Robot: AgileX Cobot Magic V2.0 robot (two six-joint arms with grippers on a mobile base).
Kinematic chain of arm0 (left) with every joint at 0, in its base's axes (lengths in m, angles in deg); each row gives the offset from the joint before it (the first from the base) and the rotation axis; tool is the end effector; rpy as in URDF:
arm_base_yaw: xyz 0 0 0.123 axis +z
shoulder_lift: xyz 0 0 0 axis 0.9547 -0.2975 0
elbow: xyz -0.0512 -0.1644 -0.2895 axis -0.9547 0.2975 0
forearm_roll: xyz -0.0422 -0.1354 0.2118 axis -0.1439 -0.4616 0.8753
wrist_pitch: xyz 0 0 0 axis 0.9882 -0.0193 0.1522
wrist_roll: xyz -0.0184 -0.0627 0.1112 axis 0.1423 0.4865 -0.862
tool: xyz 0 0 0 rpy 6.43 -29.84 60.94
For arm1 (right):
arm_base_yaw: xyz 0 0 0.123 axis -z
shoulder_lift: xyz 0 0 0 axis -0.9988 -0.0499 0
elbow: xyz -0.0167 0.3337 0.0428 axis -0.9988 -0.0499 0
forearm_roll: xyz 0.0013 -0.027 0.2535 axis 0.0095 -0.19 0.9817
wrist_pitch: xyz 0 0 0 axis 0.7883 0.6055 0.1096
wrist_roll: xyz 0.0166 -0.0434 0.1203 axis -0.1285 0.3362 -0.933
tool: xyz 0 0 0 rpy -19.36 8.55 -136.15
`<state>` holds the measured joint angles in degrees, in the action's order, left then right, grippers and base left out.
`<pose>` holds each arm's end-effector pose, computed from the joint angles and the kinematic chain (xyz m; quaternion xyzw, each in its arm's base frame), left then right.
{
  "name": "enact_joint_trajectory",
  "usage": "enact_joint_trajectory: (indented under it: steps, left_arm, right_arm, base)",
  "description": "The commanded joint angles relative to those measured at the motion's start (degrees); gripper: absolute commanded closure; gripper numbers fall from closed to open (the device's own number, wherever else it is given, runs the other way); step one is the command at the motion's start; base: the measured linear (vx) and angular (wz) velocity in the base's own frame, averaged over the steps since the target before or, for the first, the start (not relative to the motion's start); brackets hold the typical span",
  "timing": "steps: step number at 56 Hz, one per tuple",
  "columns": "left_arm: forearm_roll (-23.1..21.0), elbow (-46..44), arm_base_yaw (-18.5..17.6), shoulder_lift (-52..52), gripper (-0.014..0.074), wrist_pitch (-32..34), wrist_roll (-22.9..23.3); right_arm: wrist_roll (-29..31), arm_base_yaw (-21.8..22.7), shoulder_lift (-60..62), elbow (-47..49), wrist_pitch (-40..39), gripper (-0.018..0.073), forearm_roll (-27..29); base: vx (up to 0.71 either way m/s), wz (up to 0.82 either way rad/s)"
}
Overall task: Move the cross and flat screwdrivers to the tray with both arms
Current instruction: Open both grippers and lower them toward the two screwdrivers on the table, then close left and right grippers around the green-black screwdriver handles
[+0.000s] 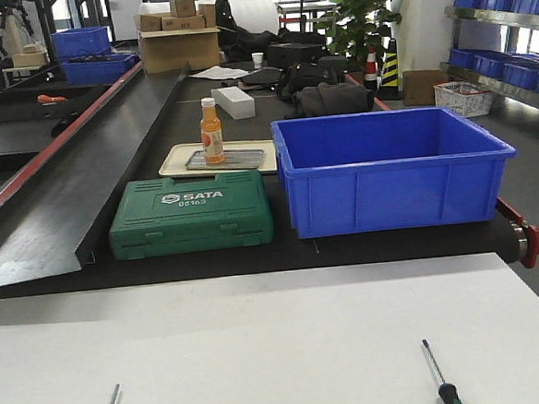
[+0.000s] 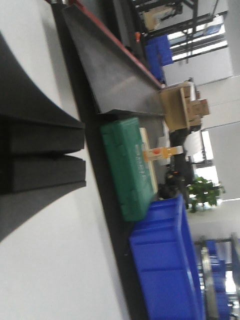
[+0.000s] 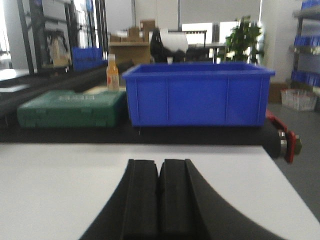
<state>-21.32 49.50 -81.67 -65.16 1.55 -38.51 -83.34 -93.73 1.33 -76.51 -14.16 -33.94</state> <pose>0.0440 -0.0066 0.2148 0.0908 0.6536 -0.0119 0.7513 0.0447 0.0049 0.2120 -0.0306 0.6630 0.0506 0.7463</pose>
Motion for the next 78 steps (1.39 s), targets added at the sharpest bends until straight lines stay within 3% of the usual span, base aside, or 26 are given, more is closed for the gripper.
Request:
enact_joint_trajectory:
  steps: [1,6,11,22,31,48,56,70,78]
  left_arm:
    - [-0.38,-3.12,-0.19,0.69,0.0599,13.29,4.23]
    - [-0.38,-9.10,-0.19,0.56,0.0599,12.50,7.09]
    - [-0.38,-17.96,-0.19,-1.64,0.0599,5.69,6.61]
    - [-0.38,-38.86,-0.19,-18.80,0.0599,-6.56,6.51]
    - [-0.38,-46.91,-0.19,-32.80,0.0599,-12.26,6.79]
    - [-0.85,-47.35,-0.19,-44.90,0.0567,-13.46,6.84]
    - [-0.98,-47.35,-0.19,-45.49,0.0473,-13.38,6.84]
    - [-0.98,-47.30,-0.19,-45.49,0.0200,-13.82,6.84]
    - [-0.98,-47.30,-0.19,-45.49,0.0116,-15.60,6.84]
  right_arm:
    - [0.00,0.38,0.33,3.68,-8.80,0.0567,0.14]
    - [0.00,0.38,-1.27,11.66,-5.59,0.0567,0.14]
    - [0.40,0.38,-6.75,22.36,-0.81,0.0567,0.14]
    - [2.17,0.38,-25.28,40.12,5.77,0.0567,-0.72]
    - [1.89,0.38,-36.84,43.77,5.74,0.0567,-0.50]
    - [-1.56,0.38,-46.04,43.61,10.10,0.0545,-0.27]
    - [-1.56,0.38,-45.85,43.61,11.69,0.0439,-0.32]
    - [-1.56,0.38,-45.84,43.61,10.72,0.0049,-0.32]
    - [-2.31,0.38,-46.06,43.61,7.27,-0.0050,0.25]
  base:
    - [0.00,0.00]
    - [0.00,0.00]
    - [0.00,0.00]
    - [0.00,0.00]
    - [0.00,0.00]
    - [0.00,0.00]
    - [0.00,0.00]
    - [0.00,0.00]
    - [0.00,0.00]
